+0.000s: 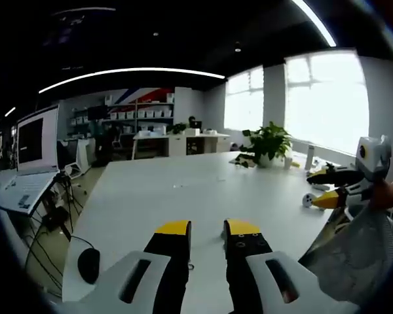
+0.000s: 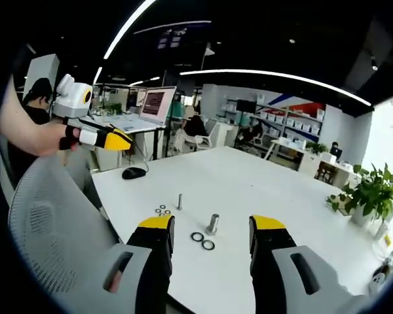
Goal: Place the washer onto the threaded stud by aligning its center hole with the stud, sliding it down to the base, and recovering from edge contact or off-axis alignment until the washer reaches the visible bottom stop.
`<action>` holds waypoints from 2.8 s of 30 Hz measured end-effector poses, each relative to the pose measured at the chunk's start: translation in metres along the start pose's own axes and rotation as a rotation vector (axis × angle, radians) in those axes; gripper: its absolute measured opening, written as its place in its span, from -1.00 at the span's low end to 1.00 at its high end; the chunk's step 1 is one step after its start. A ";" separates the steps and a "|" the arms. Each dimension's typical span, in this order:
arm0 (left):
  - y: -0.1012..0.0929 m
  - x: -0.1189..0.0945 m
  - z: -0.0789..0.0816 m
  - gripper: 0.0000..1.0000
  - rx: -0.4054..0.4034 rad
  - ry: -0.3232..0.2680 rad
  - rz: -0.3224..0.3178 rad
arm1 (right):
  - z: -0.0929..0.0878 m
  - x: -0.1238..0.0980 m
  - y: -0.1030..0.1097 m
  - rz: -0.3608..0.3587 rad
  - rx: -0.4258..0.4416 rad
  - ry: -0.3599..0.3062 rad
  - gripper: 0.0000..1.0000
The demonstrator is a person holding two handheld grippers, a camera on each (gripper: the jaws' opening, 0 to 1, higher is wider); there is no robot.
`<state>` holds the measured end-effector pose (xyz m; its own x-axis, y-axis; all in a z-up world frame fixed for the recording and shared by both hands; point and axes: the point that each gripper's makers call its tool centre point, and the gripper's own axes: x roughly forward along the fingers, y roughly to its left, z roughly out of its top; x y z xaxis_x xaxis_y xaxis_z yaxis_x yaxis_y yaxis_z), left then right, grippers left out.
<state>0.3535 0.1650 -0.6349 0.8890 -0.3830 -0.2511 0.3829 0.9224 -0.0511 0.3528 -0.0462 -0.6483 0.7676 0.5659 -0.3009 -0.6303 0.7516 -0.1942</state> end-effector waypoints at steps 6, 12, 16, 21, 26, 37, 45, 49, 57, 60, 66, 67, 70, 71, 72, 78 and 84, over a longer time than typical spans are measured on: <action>0.003 0.001 0.000 -0.64 -0.002 -0.002 0.006 | 0.000 0.001 -0.001 -0.002 -0.011 0.000 -0.05; 0.000 0.001 0.000 -0.65 -0.002 0.000 0.002 | 0.000 0.000 -0.001 -0.003 -0.016 0.001 -0.05; 0.001 0.003 -0.002 -0.65 -0.004 0.011 0.003 | -0.001 0.002 0.000 0.002 -0.023 0.009 -0.06; 0.001 0.004 -0.004 -0.65 -0.011 0.019 0.001 | -0.002 0.001 -0.002 -0.005 -0.027 0.012 -0.07; -0.002 0.005 -0.004 -0.65 0.001 0.024 -0.007 | -0.003 0.001 -0.002 -0.006 -0.031 0.016 -0.09; -0.003 0.005 -0.003 -0.65 0.004 0.019 -0.013 | -0.004 0.003 -0.001 -0.006 -0.044 0.027 -0.10; 0.000 0.004 -0.005 -0.65 0.005 0.026 -0.007 | -0.004 0.003 0.001 -0.003 -0.053 0.028 -0.10; 0.001 0.003 -0.003 -0.65 0.004 0.016 0.000 | -0.004 0.003 -0.001 -0.009 -0.048 0.031 -0.10; 0.002 0.003 -0.003 -0.64 0.011 0.018 0.007 | -0.002 0.002 -0.003 -0.015 -0.025 0.017 -0.10; 0.002 0.003 -0.002 -0.64 0.006 0.014 0.007 | -0.003 0.002 -0.004 -0.015 -0.018 0.023 -0.10; 0.002 0.004 -0.003 -0.65 0.007 0.020 0.005 | -0.003 0.002 -0.006 -0.020 -0.010 0.021 -0.10; 0.002 0.004 -0.003 -0.65 0.005 0.019 0.005 | -0.003 0.002 -0.006 -0.022 -0.008 0.020 -0.10; 0.001 0.004 -0.002 -0.65 0.003 0.015 0.006 | -0.004 0.002 -0.005 -0.016 -0.017 0.026 -0.10; 0.001 0.004 -0.002 -0.65 0.005 0.016 0.005 | -0.004 0.002 -0.004 -0.014 -0.018 0.026 -0.10; 0.001 0.004 -0.003 -0.65 0.008 0.020 0.006 | -0.004 0.002 -0.003 -0.011 -0.017 0.027 -0.10; 0.003 0.005 -0.003 -0.65 0.006 0.025 0.012 | -0.003 0.002 -0.005 -0.012 -0.009 0.022 -0.10; 0.007 0.003 -0.005 -0.65 0.004 0.027 0.030 | 0.000 0.000 -0.003 -0.010 0.003 0.006 -0.11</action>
<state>0.3575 0.1710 -0.6408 0.8932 -0.3532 -0.2783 0.3568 0.9333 -0.0396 0.3552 -0.0485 -0.6476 0.7731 0.5565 -0.3042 -0.6223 0.7582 -0.1945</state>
